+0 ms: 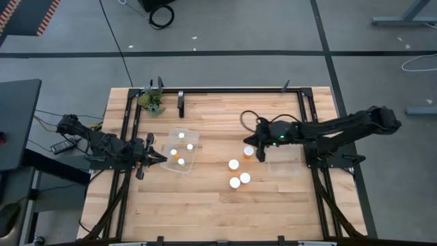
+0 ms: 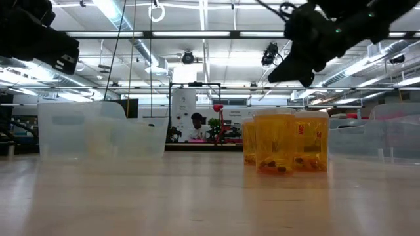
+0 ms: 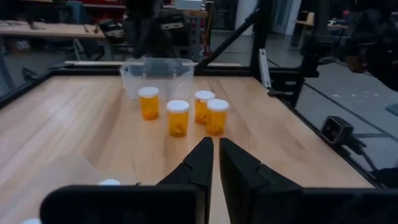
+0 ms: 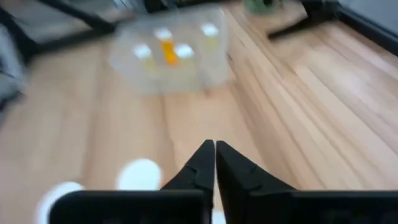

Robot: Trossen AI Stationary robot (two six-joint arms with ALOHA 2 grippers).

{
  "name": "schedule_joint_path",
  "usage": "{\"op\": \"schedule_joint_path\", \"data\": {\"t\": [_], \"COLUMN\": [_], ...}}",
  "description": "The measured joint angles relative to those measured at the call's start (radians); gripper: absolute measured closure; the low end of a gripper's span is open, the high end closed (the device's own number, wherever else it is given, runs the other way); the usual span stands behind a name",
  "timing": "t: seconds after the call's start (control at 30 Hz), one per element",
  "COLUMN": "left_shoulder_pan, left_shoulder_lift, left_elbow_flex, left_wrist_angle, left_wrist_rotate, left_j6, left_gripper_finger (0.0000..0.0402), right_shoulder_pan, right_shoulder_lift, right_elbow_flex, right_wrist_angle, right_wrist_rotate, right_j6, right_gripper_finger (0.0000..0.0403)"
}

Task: Pick and place medicine bottles into bin by pill shape (circle, oval)
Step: Put the orange capsule bottle into the right transparent bin

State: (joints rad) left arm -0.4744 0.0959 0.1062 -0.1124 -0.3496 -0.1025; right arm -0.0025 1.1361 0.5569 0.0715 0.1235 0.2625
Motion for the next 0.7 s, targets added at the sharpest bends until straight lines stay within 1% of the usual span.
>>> {"op": "schedule_joint_path", "data": {"t": [0.13,0.3,0.4,0.5,0.6,0.7], "left_shoulder_pan": [0.0,0.0,0.0,0.0,0.0,0.0], "left_shoulder_lift": [0.0,0.001,0.001,0.001,0.001,0.002], "left_elbow_flex": [0.0,0.0,0.0,0.0,-0.004,-0.041], "left_wrist_angle": [-0.018,-0.073,-0.09,-0.089,-0.081,-0.003], "left_wrist_rotate": [0.054,0.066,0.067,0.067,0.067,0.063], "left_j6": [-0.024,-0.033,-0.035,-0.035,-0.035,-0.026], "left_gripper_finger": [0.0361,0.0363,0.0367,0.0369,0.0367,0.0366], "right_shoulder_pan": [0.013,0.012,0.013,0.028,0.056,0.086], "right_shoulder_lift": [0.097,0.195,0.242,0.282,0.32,0.364], "right_elbow_flex": [0.131,0.245,0.309,0.364,0.414,0.459], "right_wrist_angle": [-0.174,-0.329,-0.41,-0.456,-0.459,-0.462], "right_wrist_rotate": [0.048,0.049,0.043,0.043,0.041,0.04], "right_j6": [-0.009,-0.014,-0.007,-0.014,-0.035,-0.046], "right_gripper_finger": [0.0326,0.0246,0.0207,0.018,0.0166,0.0159]}}
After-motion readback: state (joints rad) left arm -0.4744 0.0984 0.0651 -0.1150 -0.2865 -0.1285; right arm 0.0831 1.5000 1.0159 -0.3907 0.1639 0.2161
